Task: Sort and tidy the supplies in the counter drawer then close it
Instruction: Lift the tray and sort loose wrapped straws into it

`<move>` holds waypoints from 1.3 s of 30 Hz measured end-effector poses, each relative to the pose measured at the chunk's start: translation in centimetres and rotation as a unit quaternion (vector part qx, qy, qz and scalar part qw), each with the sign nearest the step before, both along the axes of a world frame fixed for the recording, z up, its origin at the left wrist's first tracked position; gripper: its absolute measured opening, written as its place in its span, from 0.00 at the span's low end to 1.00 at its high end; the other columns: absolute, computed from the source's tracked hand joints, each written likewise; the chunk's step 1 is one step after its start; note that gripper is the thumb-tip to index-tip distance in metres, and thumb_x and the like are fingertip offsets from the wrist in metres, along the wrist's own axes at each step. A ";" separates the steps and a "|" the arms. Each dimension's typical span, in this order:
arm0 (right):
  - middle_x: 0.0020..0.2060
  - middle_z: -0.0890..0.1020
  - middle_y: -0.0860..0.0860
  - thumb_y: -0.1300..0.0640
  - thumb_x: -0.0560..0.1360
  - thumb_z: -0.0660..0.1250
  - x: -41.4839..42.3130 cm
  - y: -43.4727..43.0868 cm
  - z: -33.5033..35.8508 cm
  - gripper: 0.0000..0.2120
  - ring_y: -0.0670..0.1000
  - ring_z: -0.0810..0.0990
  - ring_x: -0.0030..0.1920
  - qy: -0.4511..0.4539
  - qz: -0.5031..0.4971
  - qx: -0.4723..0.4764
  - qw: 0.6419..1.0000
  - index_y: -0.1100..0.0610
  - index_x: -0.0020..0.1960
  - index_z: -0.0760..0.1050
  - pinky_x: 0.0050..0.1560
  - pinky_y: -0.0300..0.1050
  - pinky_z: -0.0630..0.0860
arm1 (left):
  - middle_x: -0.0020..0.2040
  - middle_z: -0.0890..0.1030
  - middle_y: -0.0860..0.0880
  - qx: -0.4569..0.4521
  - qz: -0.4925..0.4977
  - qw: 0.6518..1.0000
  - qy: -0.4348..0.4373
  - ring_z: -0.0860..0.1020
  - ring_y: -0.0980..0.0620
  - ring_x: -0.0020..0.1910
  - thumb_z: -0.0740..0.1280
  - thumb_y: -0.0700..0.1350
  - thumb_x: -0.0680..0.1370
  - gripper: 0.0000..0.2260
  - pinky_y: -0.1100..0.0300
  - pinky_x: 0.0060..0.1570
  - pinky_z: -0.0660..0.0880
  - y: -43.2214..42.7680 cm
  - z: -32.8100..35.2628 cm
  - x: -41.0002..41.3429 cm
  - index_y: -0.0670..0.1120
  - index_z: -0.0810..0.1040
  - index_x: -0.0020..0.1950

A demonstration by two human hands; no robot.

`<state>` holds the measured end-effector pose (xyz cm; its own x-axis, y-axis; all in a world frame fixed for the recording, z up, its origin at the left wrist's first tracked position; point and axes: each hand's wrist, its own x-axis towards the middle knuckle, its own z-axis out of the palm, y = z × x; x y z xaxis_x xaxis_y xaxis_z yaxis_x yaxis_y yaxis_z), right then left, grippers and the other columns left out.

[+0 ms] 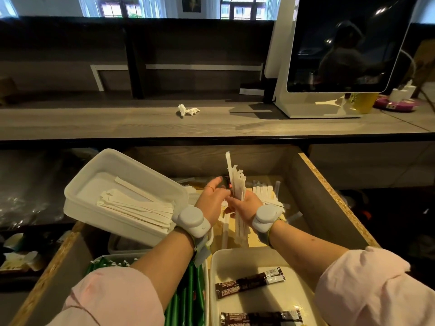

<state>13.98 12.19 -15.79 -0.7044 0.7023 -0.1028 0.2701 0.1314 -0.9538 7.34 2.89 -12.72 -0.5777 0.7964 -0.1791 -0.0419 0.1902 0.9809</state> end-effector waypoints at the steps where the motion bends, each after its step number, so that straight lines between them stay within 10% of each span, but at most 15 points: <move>1: 0.43 0.80 0.59 0.58 0.78 0.63 -0.1 -0.2 0.0 0.14 0.50 0.79 0.36 -0.006 0.007 0.017 1.000 0.65 0.60 0.75 0.41 0.43 0.78 | 0.74 0.65 0.48 -0.005 -0.007 1.000 0.017 0.66 0.45 0.73 0.59 0.47 0.81 0.25 0.57 0.63 0.66 0.0 0.0 0.3 0.51 0.57 0.77; 7: 0.69 0.69 0.65 0.69 0.78 0.61 -0.7 -1.0 0.5 0.23 0.63 0.67 0.70 -0.076 0.151 0.100 0.980 0.69 0.71 0.63 0.70 0.50 0.66 | 0.65 0.75 0.48 -0.047 -0.028 0.997 0.059 0.74 0.49 0.60 0.65 0.52 0.78 0.23 0.53 0.65 0.72 0.3 -1.1 0.2 0.49 0.66 0.71; 12: 0.61 0.78 0.52 0.59 0.75 0.67 1.0 0.7 2.0 0.21 0.50 0.77 0.59 -0.259 0.310 0.139 0.904 0.57 0.67 0.70 0.63 0.43 0.73 | 0.67 0.75 0.46 -0.151 -0.025 0.979 0.132 0.74 0.44 0.65 0.56 0.56 0.81 0.22 0.55 0.63 0.68 0.3 -1.6 0.2 0.50 0.66 0.72; 15: 0.65 0.77 0.55 0.56 0.78 0.63 1.5 4.1 4.5 0.18 0.55 0.75 0.64 -0.364 0.210 0.261 0.869 0.59 0.66 0.73 0.65 0.47 0.71 | 0.65 0.76 0.47 -0.135 -0.027 0.982 0.127 0.74 0.46 0.62 0.60 0.54 0.80 0.20 0.58 0.56 0.67 0.5 -1.6 0.3 0.50 0.69 0.70; 18: 0.64 0.76 0.53 0.54 0.81 0.58 1.7 3.7 6.1 0.16 0.51 0.75 0.64 -0.104 0.071 0.204 0.971 0.57 0.67 0.71 0.55 0.40 0.74 | 0.59 0.79 0.47 -0.122 -0.052 0.985 0.111 0.75 0.51 0.53 0.65 0.49 0.78 0.17 0.60 0.53 0.68 1.2 -2.4 1.2 0.47 0.73 0.66; 20: 0.66 0.74 0.48 0.53 0.81 0.58 1.8 2.4 6.9 0.17 0.45 0.72 0.64 0.082 0.059 0.197 0.975 0.51 0.68 0.69 0.58 0.34 0.71 | 0.54 0.80 0.46 -0.134 -0.059 0.980 0.139 0.75 0.51 0.50 0.67 0.47 0.77 0.14 0.61 0.52 0.68 1.8 -3.0 1.6 0.45 0.75 0.61; 23: 0.67 0.74 0.47 0.53 0.81 0.56 1.0 0.6 6.5 0.17 0.43 0.70 0.66 0.062 0.147 0.279 0.947 0.50 0.69 0.70 0.64 0.36 0.68 | 0.59 0.80 0.47 -0.189 -0.056 0.962 0.190 0.77 0.47 0.58 0.70 0.52 0.74 0.20 0.57 0.59 0.72 1.4 -3.2 1.7 0.45 0.75 0.63; 25: 0.66 0.76 0.48 0.49 0.81 0.54 0.7 -0.1 4.6 0.18 0.47 0.73 0.66 -0.048 0.206 0.310 0.927 0.50 0.68 0.72 0.66 0.42 0.70 | 0.61 0.80 0.45 -0.219 -0.085 0.941 0.242 0.78 0.49 0.59 0.69 0.49 0.75 0.22 0.58 0.60 0.73 0.3 -6.7 0.7 0.40 0.74 0.65; 28: 0.65 0.77 0.49 0.43 0.80 0.53 0.6 -0.6 2.6 0.21 0.49 0.74 0.66 -0.106 0.237 0.253 0.932 0.49 0.69 0.72 0.68 0.46 0.69 | 0.63 0.78 0.42 -0.483 -0.049 0.808 0.335 0.75 0.49 0.64 0.65 0.41 0.78 0.21 0.62 0.66 0.68 4.5 -3.8 3.4 0.24 0.70 0.61; 33: 0.62 0.79 0.53 0.46 0.83 0.46 1.5 1.7 5.1 0.24 0.51 0.75 0.60 0.061 0.058 0.046 0.995 0.55 0.66 0.74 0.58 0.41 0.69 | 0.53 0.81 0.47 -0.224 -0.022 0.965 0.136 0.77 0.50 0.49 0.65 0.44 0.77 0.12 0.60 0.43 0.73 1.9 -2.5 1.1 0.43 0.78 0.58; 39: 0.53 0.82 0.57 0.45 0.82 0.51 1.6 1.8 3.2 0.22 0.54 0.79 0.52 -0.038 0.058 -0.051 0.996 0.58 0.64 0.75 0.58 0.53 0.74 | 0.45 0.84 0.44 0.024 0.145 0.988 -0.039 0.82 0.43 0.47 0.63 0.60 0.76 0.20 0.45 0.58 0.75 0.3 -0.5 -2.4 0.48 0.80 0.32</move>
